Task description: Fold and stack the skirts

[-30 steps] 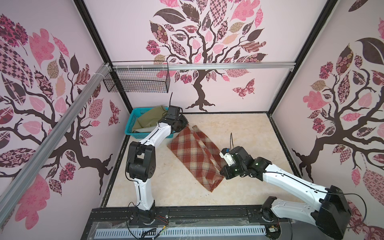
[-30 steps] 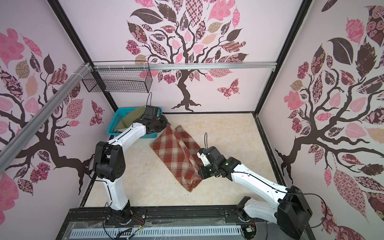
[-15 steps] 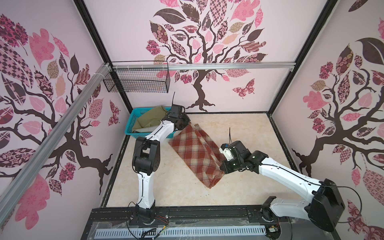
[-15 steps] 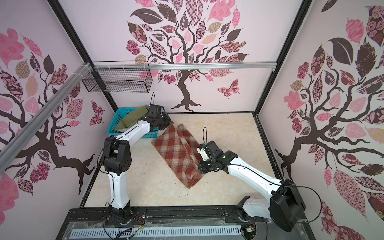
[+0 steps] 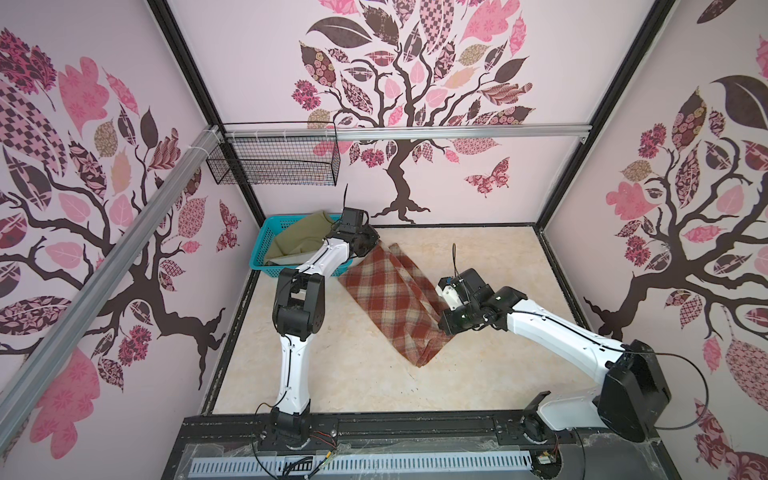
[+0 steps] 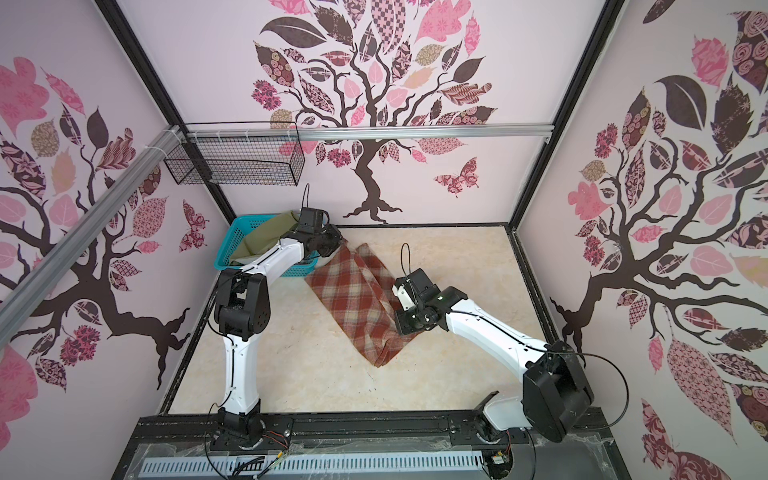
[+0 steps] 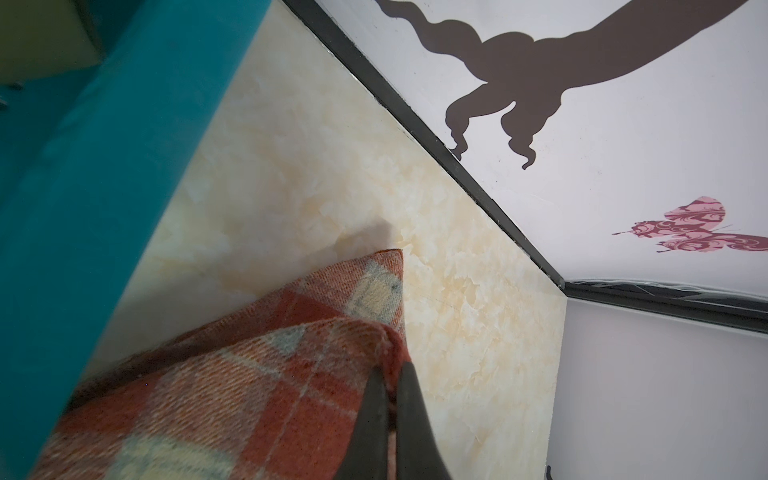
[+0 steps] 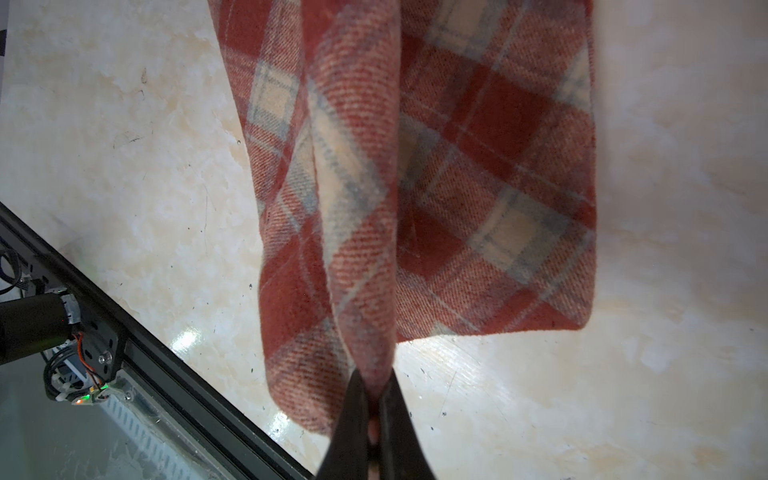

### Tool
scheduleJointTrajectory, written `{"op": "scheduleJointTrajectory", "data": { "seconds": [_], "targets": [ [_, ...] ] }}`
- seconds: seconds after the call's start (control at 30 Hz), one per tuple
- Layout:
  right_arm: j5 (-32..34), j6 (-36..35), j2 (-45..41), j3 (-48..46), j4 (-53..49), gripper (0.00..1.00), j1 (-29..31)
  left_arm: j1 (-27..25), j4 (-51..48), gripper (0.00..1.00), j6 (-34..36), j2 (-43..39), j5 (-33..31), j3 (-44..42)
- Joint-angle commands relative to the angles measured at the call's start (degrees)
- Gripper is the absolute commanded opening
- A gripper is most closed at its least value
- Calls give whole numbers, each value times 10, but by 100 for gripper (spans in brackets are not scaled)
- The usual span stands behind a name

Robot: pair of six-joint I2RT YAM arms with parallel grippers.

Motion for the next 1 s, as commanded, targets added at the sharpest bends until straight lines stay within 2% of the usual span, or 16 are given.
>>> {"op": "scheduleJointTrajectory", "data": {
  "seconds": [0.0, 0.17, 0.47, 0.67, 0.97],
  "targets": [
    [16, -13, 11, 21, -37, 0, -3, 5, 28, 0, -5, 7, -1, 26],
    [5, -16, -2, 33, -47, 0, -3, 6, 31, 0, -7, -16, 4, 9],
    [12, -21, -78, 36, -74, 0, 19, 15, 49, 0, 1, -162, -2, -107],
    [51, 6, -115, 41, -93, 0, 113, 24, 48, 0, 11, -280, -9, -203],
    [88, 70, -146, 34, -73, 0, 244, 72, 13, 0, 29, -474, -19, -338]
  ]
}}
